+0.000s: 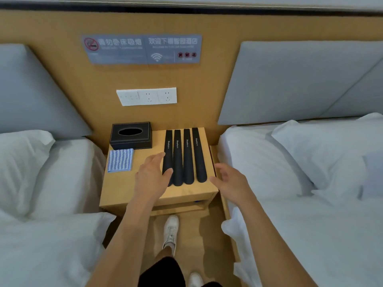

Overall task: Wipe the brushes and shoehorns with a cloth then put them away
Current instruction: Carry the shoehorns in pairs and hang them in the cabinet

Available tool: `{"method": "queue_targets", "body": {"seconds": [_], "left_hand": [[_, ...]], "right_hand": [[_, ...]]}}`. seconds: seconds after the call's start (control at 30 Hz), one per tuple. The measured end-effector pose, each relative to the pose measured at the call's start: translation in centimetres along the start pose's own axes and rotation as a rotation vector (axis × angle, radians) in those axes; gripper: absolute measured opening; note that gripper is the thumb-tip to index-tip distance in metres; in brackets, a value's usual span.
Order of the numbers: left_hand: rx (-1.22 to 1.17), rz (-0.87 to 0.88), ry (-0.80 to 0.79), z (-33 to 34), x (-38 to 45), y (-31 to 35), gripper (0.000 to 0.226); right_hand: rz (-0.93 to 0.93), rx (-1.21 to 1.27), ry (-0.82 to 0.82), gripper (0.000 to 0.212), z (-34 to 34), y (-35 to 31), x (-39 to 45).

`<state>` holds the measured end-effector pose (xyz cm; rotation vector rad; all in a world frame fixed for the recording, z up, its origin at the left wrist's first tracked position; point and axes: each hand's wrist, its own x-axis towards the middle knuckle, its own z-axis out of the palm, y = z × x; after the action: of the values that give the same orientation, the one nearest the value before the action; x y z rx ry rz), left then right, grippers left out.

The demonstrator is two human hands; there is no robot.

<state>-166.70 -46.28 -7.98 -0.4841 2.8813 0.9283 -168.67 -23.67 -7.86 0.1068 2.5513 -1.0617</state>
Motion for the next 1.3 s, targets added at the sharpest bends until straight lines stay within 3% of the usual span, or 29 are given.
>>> {"method": "queue_targets", "body": {"seconds": [0.3,0.6,0.8,0.93,1.13,1.3], "left_hand": [[0.017,-0.082,-0.212,4.0,14.8,-4.5,0.059],[0.035,-0.272,-0.432,12.1,23.1,-11.3,0.069],[0.014,-0.411,-0.457,17.3,26.6,-13.8,0.059],[0.091,-0.429,-0.404,19.8,28.8,-14.0,0.051],[0.161,-0.485,-0.428,21.1,30.8,-14.3,0.038],[0.129,-0.482,-0.479,19.8,31.8,-14.4,0.026]], "right_hand": [[0.240,-0.058,-0.071,0.051,3.0,-1.5,11.9],[0.422,-0.067,-0.163,0.050,9.0,4.5,24.1],[0.507,-0.104,-0.083,0.053,12.6,8.7,29.4],[0.442,-0.130,0.059,0.056,14.7,9.1,32.4],[0.449,-0.200,0.086,0.035,15.9,9.5,35.0],[0.463,-0.238,-0.004,0.008,14.7,9.2,35.2]]}}
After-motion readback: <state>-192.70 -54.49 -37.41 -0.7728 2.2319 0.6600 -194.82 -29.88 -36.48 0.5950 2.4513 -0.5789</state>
